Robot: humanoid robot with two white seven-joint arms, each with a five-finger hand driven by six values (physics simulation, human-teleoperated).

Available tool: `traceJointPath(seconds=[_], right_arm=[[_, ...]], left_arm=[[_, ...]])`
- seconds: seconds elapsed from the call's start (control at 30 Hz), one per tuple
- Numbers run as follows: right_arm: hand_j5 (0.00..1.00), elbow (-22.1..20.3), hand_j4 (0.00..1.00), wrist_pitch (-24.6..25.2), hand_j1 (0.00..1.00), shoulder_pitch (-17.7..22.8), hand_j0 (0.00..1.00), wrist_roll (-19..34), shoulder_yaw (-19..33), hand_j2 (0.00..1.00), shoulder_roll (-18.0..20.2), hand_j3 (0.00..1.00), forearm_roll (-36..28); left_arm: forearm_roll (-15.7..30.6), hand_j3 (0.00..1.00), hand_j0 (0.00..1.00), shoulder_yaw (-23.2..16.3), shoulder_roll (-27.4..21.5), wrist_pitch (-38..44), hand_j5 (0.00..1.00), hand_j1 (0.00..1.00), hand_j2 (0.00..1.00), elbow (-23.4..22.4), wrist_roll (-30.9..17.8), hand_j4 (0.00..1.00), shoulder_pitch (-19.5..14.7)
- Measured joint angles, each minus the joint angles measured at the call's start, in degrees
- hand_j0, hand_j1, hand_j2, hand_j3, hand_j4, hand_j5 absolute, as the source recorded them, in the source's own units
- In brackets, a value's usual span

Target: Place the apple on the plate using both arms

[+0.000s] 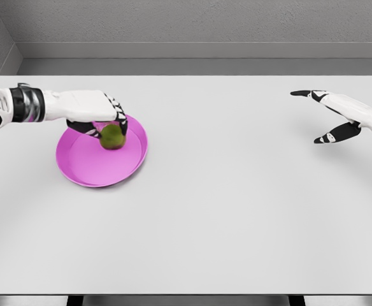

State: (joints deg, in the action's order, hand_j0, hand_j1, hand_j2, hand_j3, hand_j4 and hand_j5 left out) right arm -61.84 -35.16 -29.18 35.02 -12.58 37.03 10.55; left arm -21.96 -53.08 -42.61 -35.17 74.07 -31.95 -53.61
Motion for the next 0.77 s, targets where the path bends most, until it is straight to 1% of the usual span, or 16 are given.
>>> traceJointPath(seconds=[0.03,0.17,0.23,0.3,0.37,0.43,0.5,0.57,0.77], right_arm=[[1.00,0.00,1.00,0.00,1.00,0.00,1.00,0.00,0.00,1.00,0.00,1.00,0.00],[1.00,0.00,1.00,0.00,1.00,0.00,1.00,0.00,-0.01,1.00,0.00,1.00,0.00],[1.00,-0.01,1.00,0.00,1.00,-0.26,1.00,0.00,-0.01,1.00,0.00,1.00,0.00],[1.00,0.00,1.00,0.00,1.00,-0.18,1.00,0.00,-0.01,1.00,0.00,1.00,0.00],[1.00,0.00,1.00,0.00,1.00,-0.18,1.00,0.00,-0.02,1.00,0.04,1.00,-0.02],[1.00,0.00,1.00,0.00,1.00,-0.18,1.00,0.00,-0.02,1.00,0.10,1.00,-0.05],[1.00,0.00,1.00,0.00,1.00,-0.09,1.00,0.00,-0.02,1.00,0.27,1.00,-0.07],[1.00,0.00,1.00,0.00,1.00,-0.09,1.00,0.00,0.03,1.00,0.68,1.00,-0.07],[1.00,-0.18,1.00,0.00,1.00,0.00,1.00,0.00,0.07,1.00,1.08,1.00,-0.08]], left_arm=[[0.36,1.00,1.00,0.01,0.00,0.01,1.00,1.00,1.00,-0.05,0.03,1.00,0.00],[1.69,1.00,1.00,0.02,-0.05,0.03,1.00,1.00,1.00,0.09,0.09,1.00,-0.18],[3.87,1.00,1.00,0.31,-0.06,0.02,1.00,1.00,1.00,0.70,0.11,1.00,-0.62],[7.39,1.00,1.00,1.50,0.04,0.02,1.00,1.00,1.00,2.96,0.14,1.00,-1.41],[10.77,1.00,1.00,2.06,0.52,0.03,1.00,1.00,1.00,7.08,0.17,1.00,-1.76],[12.75,1.00,1.00,2.13,2.28,0.03,1.00,1.00,1.00,10.71,0.17,1.00,-1.85],[13.82,1.00,1.00,2.08,5.35,0.04,1.00,1.00,1.00,12.65,0.16,1.00,-1.76],[14.34,1.00,1.00,1.92,7.45,0.04,1.00,1.00,1.00,13.62,0.16,1.00,-1.76],[14.59,1.00,1.00,0.90,9.32,0.02,1.00,1.00,1.00,14.37,0.12,1.00,-1.76]])
